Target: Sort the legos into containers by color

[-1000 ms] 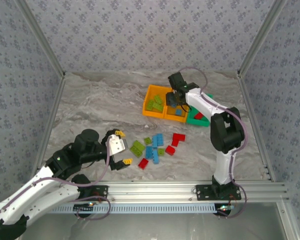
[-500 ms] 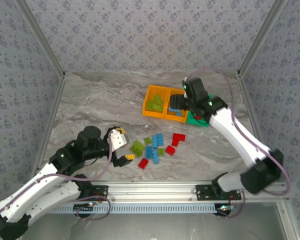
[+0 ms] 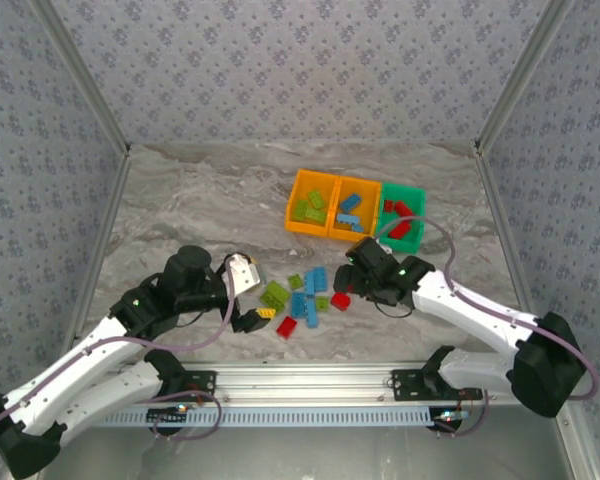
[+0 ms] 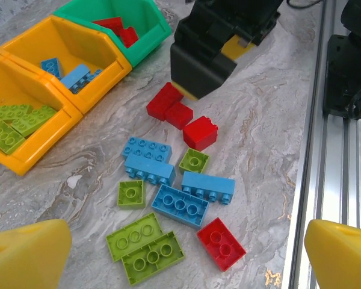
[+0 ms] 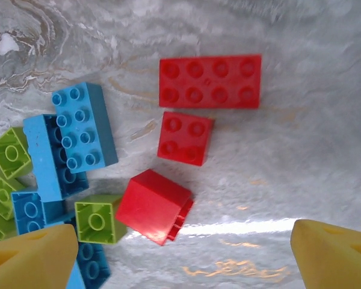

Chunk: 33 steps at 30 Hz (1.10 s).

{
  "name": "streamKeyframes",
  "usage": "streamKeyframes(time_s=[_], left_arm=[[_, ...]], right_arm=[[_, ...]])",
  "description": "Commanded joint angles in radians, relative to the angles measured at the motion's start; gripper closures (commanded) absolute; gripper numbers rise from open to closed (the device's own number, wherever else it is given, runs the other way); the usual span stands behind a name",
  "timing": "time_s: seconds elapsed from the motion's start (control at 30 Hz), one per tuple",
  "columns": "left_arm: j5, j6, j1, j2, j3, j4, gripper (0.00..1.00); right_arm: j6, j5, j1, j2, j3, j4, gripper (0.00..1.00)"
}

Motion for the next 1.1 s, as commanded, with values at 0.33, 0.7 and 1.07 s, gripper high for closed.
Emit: streamKeyframes(time_s=[0.33, 0.7, 1.07], left_arm=[[0.023, -0.008, 0.005, -0.024, 0.021, 0.000, 0.01], [0.015, -0.006, 0.004, -0.025, 0.020, 0.000, 0.01], [0.026, -0.001, 0.005, -0.018, 0.017, 0.003, 0.01]], right_arm=[[0.291, 0.001, 0.046, 0.273, 0.051, 0.081, 0.09], [0.331, -0.020, 0.067, 0.344, 0.026, 0.116, 0.37], [0.342, 0.199, 0.060, 0.044, -0.003, -0.065, 0.59]])
